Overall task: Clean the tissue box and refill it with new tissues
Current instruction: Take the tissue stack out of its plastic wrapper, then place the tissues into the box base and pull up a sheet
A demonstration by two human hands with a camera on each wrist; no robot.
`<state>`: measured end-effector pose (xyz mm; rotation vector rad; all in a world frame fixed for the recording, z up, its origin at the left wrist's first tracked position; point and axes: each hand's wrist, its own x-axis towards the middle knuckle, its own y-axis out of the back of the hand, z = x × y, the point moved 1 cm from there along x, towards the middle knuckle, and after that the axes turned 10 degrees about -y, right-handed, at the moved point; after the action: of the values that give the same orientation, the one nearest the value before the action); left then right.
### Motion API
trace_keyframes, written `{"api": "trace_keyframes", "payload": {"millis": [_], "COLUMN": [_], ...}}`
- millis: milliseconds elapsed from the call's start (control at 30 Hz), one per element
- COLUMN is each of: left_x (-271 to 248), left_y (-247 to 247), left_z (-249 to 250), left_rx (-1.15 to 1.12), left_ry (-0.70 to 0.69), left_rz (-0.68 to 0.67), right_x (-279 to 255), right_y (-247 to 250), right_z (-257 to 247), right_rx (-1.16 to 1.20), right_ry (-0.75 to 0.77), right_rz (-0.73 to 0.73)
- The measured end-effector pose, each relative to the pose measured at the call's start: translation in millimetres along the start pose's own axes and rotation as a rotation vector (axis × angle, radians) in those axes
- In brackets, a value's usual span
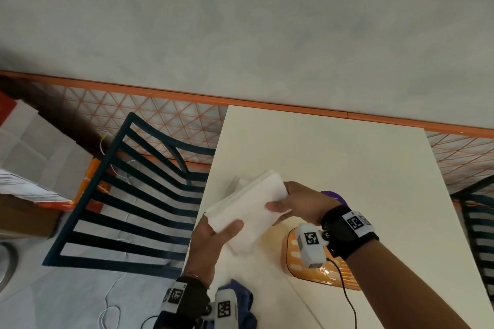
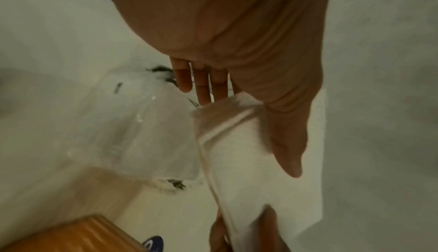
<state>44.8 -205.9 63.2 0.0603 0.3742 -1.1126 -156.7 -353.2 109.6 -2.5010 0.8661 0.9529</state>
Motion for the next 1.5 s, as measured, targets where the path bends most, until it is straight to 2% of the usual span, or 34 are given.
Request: {"api": "trace_keyframes", "payload": {"millis": [100,233,333,467,567,767,867,1000,1167,1400,1500], "left_x": [-4.4,-4.0,-9.5,-21.5,-24.9,-20.5,-17.0,-16.0,-16.3,-23.5,-27.7], "left_y": [-16.9,-34.5,-53.8,-92.2,-121.6,-158.2,-167.5,-175.4,-176.4,-173.3,-172.0], "left_z": [10.8,1.1,-8.9,-22.8,-35.8,-64.6,-66.1,-67.9,-67.7,-64.3,-58.5], "left_rx": [-0.127,-0.02,0.056,0.18,0.265,0.513,0.677,0.916,1.119,1.325,1.411], "left_ry": [0.026,0.088,0.139,0.209,0.241,0.269,0.284,0.267,0.167,-0.002,-0.101], "left_rz": [-0.085,-0.045,-0.11,-0.238,-0.315,-0.299,-0.273,-0.31,-0.35,-0.357,-0.336], "right_x": [-16.6,-46.1,-69.7,-94.5,-102.4,-90.4,-78.6,-74.3,-65.0,-72.4,-82.7], "right_y": [-8.2,-10.3,1.5,22.8,36.0,45.0,46.7,37.8,30.8,26.0,25.9], "right_z": [10.5,31.4,58.6,110.1,146.8,177.0,185.1,175.4,172.3,162.1,156.6], "right_rx": [0.099,0.09,0.135,0.162,0.142,0.159,0.064,-0.225,-0.356,-0.629,-0.721], "right_ry": [0.01,0.044,0.027,-0.055,-0.156,-0.303,-0.34,-0.415,-0.438,-0.45,-0.405], "right_rz": [0.011,0.1,0.218,0.304,0.438,0.541,0.596,0.694,0.798,0.766,0.842]}}
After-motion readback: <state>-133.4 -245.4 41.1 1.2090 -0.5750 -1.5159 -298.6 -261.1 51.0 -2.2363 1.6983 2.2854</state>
